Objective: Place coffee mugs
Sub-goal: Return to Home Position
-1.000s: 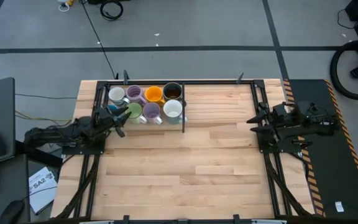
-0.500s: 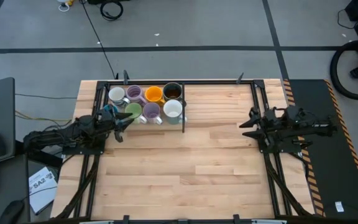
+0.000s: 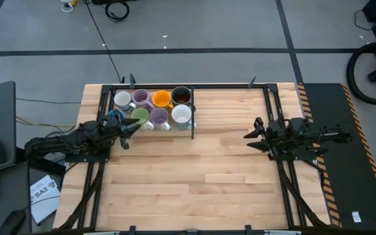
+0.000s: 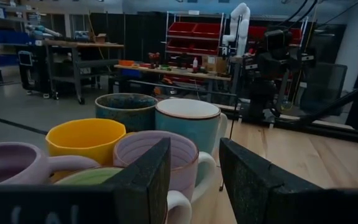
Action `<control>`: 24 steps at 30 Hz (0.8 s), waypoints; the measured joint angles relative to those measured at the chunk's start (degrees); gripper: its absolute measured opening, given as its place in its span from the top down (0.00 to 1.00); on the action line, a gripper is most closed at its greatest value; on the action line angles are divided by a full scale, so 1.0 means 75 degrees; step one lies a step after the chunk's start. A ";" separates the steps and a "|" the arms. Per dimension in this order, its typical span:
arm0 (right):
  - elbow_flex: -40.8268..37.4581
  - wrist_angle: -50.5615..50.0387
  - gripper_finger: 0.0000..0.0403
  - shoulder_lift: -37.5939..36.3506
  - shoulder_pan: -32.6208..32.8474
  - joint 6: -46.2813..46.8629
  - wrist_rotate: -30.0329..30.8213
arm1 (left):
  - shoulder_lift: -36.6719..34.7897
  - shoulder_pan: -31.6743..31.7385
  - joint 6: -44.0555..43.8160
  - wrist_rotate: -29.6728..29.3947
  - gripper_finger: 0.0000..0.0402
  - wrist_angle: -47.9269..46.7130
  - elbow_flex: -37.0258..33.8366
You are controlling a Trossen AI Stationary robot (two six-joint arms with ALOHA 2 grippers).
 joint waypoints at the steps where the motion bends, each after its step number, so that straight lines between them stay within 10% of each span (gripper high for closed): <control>1: -0.0032 0.0021 0.57 0.0000 0.0000 0.0000 0.0016 | 0.0000 0.0000 -0.0003 -0.0002 0.64 0.0000 0.0000; 24: -0.0836 0.0748 0.57 0.0015 -0.0243 -0.0143 0.0411 | 0.0003 0.0000 -0.0058 -0.0011 0.64 -0.0032 -0.0003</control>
